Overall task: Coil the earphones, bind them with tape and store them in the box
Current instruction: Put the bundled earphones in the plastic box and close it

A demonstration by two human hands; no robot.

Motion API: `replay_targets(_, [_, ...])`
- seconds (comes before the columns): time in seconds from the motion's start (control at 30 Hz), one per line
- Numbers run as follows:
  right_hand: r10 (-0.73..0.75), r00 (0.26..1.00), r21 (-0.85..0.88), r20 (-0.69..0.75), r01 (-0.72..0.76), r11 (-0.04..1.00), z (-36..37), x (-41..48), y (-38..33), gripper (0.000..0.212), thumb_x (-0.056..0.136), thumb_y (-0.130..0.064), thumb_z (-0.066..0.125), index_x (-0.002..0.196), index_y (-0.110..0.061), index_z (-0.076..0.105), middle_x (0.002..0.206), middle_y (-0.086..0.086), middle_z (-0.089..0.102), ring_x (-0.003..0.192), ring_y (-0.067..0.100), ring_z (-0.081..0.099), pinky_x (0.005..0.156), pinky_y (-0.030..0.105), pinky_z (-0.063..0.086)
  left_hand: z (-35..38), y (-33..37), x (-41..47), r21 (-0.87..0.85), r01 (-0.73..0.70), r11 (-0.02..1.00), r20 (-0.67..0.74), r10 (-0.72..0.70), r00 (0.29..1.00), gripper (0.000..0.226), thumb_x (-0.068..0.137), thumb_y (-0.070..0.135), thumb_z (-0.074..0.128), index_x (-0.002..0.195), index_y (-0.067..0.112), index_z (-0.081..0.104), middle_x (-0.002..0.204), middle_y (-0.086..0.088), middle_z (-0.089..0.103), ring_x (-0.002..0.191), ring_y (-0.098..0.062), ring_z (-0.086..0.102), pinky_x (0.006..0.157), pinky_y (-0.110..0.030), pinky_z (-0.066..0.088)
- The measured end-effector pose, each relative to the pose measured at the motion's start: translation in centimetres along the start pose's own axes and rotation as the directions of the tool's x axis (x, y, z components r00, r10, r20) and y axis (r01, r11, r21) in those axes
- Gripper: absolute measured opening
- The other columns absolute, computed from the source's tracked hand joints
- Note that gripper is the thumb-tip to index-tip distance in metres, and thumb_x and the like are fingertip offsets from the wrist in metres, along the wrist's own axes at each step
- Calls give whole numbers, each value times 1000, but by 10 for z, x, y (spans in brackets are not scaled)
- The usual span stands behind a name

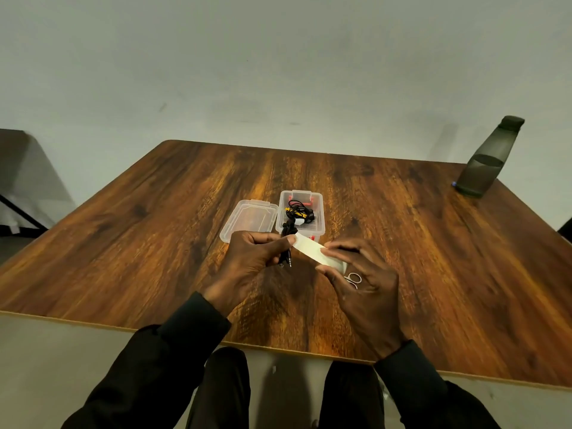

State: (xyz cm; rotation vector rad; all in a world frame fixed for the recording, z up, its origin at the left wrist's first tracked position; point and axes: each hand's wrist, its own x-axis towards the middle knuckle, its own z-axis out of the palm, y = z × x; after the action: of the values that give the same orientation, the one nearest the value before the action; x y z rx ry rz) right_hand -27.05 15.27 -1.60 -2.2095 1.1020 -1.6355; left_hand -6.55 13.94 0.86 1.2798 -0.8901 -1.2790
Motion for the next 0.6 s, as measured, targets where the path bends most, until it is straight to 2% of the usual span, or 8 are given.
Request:
replay_targets(0.1, [16, 1000, -3, -9, -16, 1000, 4, -3, -3, 30, 80, -14, 85, 107, -5, 75, 113, 5, 70, 109, 11, 65, 89, 29, 58, 3, 5, -3, 98, -117, 988, 2, 117, 993, 15, 85, 11, 79, 88, -3, 79, 63, -4, 73, 51, -8, 60, 47, -20, 48])
replay_targets(0.2, [49, 999, -40, 3, -49, 998, 7, -6, -4, 34, 81, -23, 84, 109, -6, 76, 113, 6, 70, 107, 16, 67, 83, 38, 61, 3, 10, 1, 298, -274, 914, 31, 278, 960, 13, 88, 14, 78, 85, 2, 82, 80, -7, 79, 74, -20, 74, 64, -30, 58])
replay_targets(0.27, [75, 997, -69, 10, -74, 995, 9, -7, -6, 35, 80, -25, 85, 110, -8, 76, 113, 7, 71, 105, 17, 68, 81, 38, 61, 2, 11, 5, 404, -344, 847, 46, 357, 933, 11, 88, 17, 79, 85, 7, 83, 82, -7, 78, 78, -23, 73, 70, -33, 58])
replay_targets(0.33, [107, 994, -85, 15, -106, 991, 12, -6, -9, 37, 78, -24, 87, 109, -8, 77, 111, 8, 72, 102, 17, 69, 81, 33, 62, 2, 14, 9, 448, -396, 801, 61, 415, 908, 8, 87, 17, 79, 87, 10, 83, 80, -7, 76, 72, -17, 70, 66, -29, 54])
replay_targets(0.47, [206, 978, -61, 31, -204, 977, 18, -4, -13, 39, 74, -23, 90, 108, -8, 78, 110, 9, 73, 100, 17, 70, 82, 10, 56, 4, 26, 13, 519, -452, 726, 81, 484, 871, 10, 86, 15, 80, 90, 6, 82, 81, -6, 75, 65, -4, 63, 57, -9, 47])
replay_targets(0.6, [296, 955, -111, 23, -292, 950, 23, -4, -15, 44, 71, -33, 91, 106, -10, 79, 108, 9, 75, 93, 18, 72, 73, 18, 61, 5, 35, 15, 567, -493, 660, 127, 521, 844, 15, 86, 20, 80, 92, 6, 82, 87, -2, 74, 69, 2, 64, 59, -8, 49])
